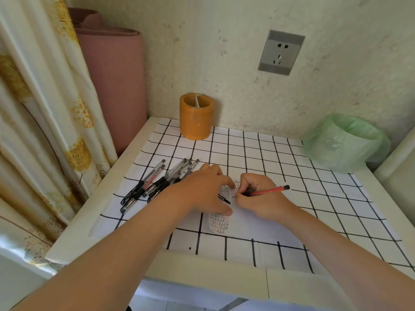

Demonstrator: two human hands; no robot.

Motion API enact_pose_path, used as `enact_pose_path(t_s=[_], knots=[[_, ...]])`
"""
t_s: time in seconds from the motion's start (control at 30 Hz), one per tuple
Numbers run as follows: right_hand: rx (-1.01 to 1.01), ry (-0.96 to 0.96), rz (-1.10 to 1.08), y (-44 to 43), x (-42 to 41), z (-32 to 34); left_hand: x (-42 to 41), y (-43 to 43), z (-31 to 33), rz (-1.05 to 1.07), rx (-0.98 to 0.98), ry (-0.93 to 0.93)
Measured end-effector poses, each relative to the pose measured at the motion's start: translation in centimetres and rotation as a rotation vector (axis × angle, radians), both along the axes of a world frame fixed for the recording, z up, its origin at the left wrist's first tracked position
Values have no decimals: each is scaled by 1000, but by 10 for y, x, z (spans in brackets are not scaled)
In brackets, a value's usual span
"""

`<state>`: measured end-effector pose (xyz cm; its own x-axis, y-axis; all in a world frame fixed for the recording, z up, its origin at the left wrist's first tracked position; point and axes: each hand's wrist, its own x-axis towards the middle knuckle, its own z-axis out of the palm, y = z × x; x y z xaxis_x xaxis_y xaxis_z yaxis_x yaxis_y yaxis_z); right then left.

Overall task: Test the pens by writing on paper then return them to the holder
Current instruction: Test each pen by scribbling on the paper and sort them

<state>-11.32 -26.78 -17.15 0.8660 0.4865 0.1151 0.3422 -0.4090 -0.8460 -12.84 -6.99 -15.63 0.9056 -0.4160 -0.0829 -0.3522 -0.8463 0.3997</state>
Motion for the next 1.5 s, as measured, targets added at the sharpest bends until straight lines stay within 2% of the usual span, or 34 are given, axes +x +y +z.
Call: enact_pose_path(t_s=[0.63, 0.8, 0.93, 1.17, 1.3, 1.37, 1.43, 1.5], knots=[[13, 49, -36, 1, 0, 1, 1, 0, 1, 2, 11, 15], [257, 239, -195, -5, 6, 6, -1, 5, 9, -2, -9, 68], [392, 264, -270, -5, 4, 9, -2, 16, 17, 31, -44, 47], [380, 265, -225, -9, -2, 23, -10, 18, 14, 66, -38, -23], [608, 538, -182, -10, -7, 34, -11, 19, 18, 175, -111, -100], [691, 599, -155, -12, -7, 37, -11, 23, 20, 219, -196, -105], [590, 514, -128, -14, -6, 39, -12, 26, 22, 258, -254, -111], [371, 347, -120, -14, -5, 39, -11, 29, 23, 294, -292, -102]])
